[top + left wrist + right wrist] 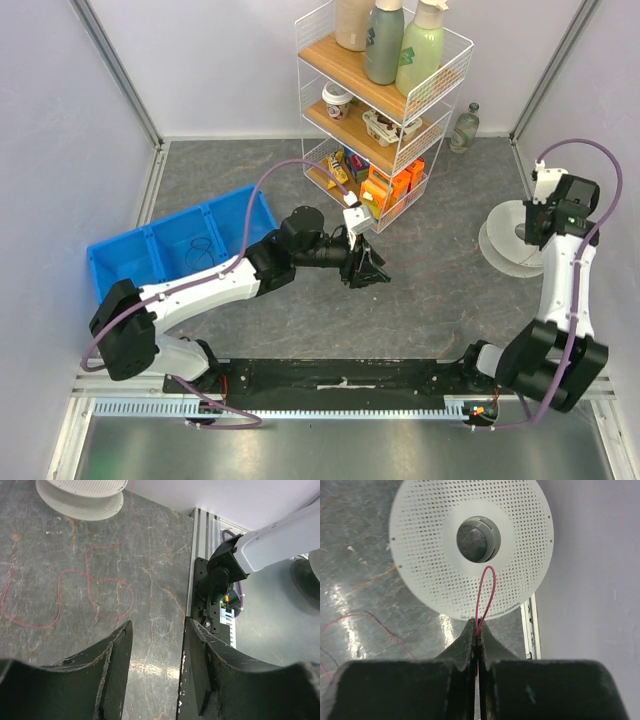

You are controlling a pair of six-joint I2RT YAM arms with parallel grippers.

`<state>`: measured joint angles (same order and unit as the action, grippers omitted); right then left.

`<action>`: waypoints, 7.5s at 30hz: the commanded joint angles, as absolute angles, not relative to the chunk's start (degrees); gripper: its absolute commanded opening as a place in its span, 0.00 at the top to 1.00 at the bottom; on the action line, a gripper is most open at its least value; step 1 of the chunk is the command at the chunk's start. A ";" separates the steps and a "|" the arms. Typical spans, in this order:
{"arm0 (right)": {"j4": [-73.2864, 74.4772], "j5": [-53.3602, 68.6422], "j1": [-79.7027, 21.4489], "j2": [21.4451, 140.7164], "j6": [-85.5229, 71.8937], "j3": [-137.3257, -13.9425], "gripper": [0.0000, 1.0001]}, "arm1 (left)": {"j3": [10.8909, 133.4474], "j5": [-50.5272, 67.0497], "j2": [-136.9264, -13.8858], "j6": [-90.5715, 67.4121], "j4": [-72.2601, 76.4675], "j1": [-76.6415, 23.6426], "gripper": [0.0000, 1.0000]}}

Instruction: Wrap the cables

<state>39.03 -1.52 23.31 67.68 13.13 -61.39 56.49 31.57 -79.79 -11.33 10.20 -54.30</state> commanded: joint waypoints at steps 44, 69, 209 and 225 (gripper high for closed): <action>41.03 33.22 24.80 91.50 45.07 -59.51 1.00 | 46.41 39.81 -65.75 -27.94 5.80 -37.71 0.46; 39.29 35.95 -14.15 70.93 45.36 -46.66 1.00 | 36.12 43.33 -77.85 -50.61 25.03 -34.36 0.38; 35.51 13.00 -51.68 69.26 39.46 -58.62 1.00 | 46.76 40.96 -55.81 29.18 -26.20 -40.87 0.91; 32.52 11.61 -53.17 70.49 35.07 -56.60 1.00 | 42.37 36.39 -51.51 22.86 -22.51 -43.42 0.62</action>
<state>35.40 13.15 -52.36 70.48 36.27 -57.30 42.57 37.45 -53.45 27.99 -26.26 -43.27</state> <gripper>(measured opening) 0.010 0.276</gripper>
